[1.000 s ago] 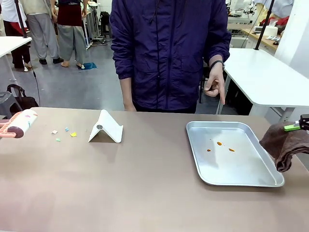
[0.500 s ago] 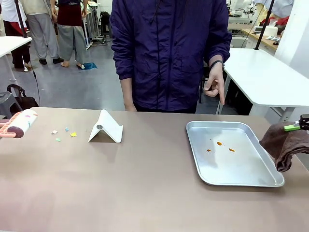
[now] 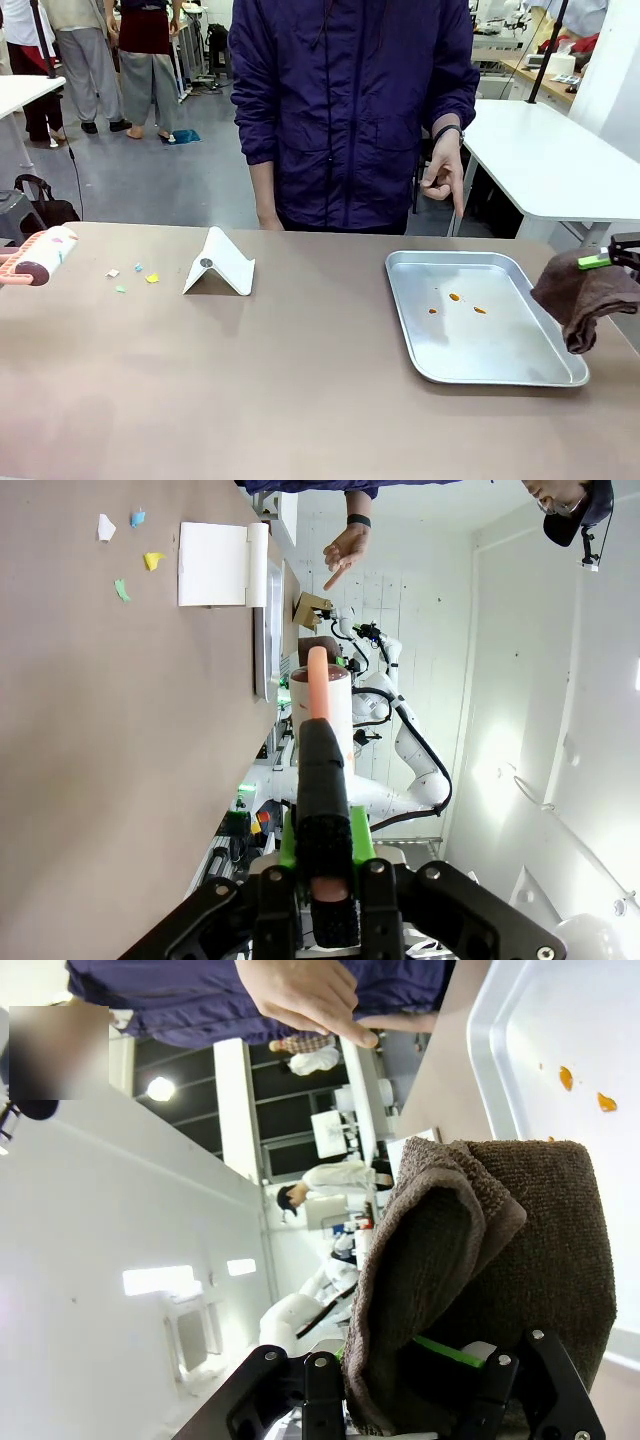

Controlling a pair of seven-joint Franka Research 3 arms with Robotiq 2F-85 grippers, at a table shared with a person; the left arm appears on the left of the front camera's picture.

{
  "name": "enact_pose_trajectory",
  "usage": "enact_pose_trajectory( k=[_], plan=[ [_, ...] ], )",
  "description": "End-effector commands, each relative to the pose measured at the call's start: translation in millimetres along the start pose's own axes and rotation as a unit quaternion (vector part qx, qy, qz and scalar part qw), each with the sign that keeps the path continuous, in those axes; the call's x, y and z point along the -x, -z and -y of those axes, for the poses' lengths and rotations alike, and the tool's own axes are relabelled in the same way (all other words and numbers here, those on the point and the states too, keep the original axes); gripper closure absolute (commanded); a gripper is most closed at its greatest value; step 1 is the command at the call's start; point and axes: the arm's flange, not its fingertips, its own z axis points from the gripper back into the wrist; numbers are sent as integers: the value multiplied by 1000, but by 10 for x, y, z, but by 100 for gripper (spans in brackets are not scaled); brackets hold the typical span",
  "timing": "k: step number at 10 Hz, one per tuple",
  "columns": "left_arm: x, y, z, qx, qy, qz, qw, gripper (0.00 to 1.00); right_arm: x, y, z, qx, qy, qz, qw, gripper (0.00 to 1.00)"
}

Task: Clean the surface of the table.
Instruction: If a person points to the right, clean the right side of the table with your right hand, and if they point to the left, clean the left side with your left hand.

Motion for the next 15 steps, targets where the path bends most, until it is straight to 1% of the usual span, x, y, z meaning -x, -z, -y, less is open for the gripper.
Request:
enact_pose_trajectory(
  k=[1, 2, 4, 5, 6, 8, 9, 10, 11, 13, 15],
  plan=[
    [51, 33, 40, 5, 10, 1, 1000, 100, -73, 363, -243, 38, -59, 24, 997, 100],
    [51, 33, 40, 5, 10, 1, 1000, 100, -113, 599, -311, 71, -81, 33, 994, 100],
    [51, 33, 40, 5, 10, 1, 1000, 100, -192, 968, -326, 136, -133, 47, 981, 100],
    [51, 33, 40, 5, 10, 1, 1000, 100, -245, 1108, -279, 175, -165, 52, 969, 100],
    [51, 33, 40, 5, 10, 1, 1000, 100, -363, 1225, -182, 199, -179, 43, 962, 100],
    [51, 33, 40, 5, 10, 1, 1000, 100, -628, 1292, 40, 224, -184, 36, 956, 100],
    [51, 33, 40, 5, 10, 1, 1000, 100, -755, 1300, 153, 227, -178, 20, 957, 100],
    [51, 33, 40, 5, 10, 1, 1000, 100, -832, 1334, 264, 237, -173, 14, 956, 100],
    [51, 33, 40, 5, 10, 1, 1000, 100, -918, 1378, 381, 241, -164, 19, 956, 100],
    [51, 33, 40, 5, 10, 1, 1000, 100, -1008, 1477, 557, 222, -151, 31, 963, 100],
    [51, 33, 40, 5, 10, 1, 1000, 100, -1038, 1515, 652, 244, -150, 33, 957, 100]
  ],
)
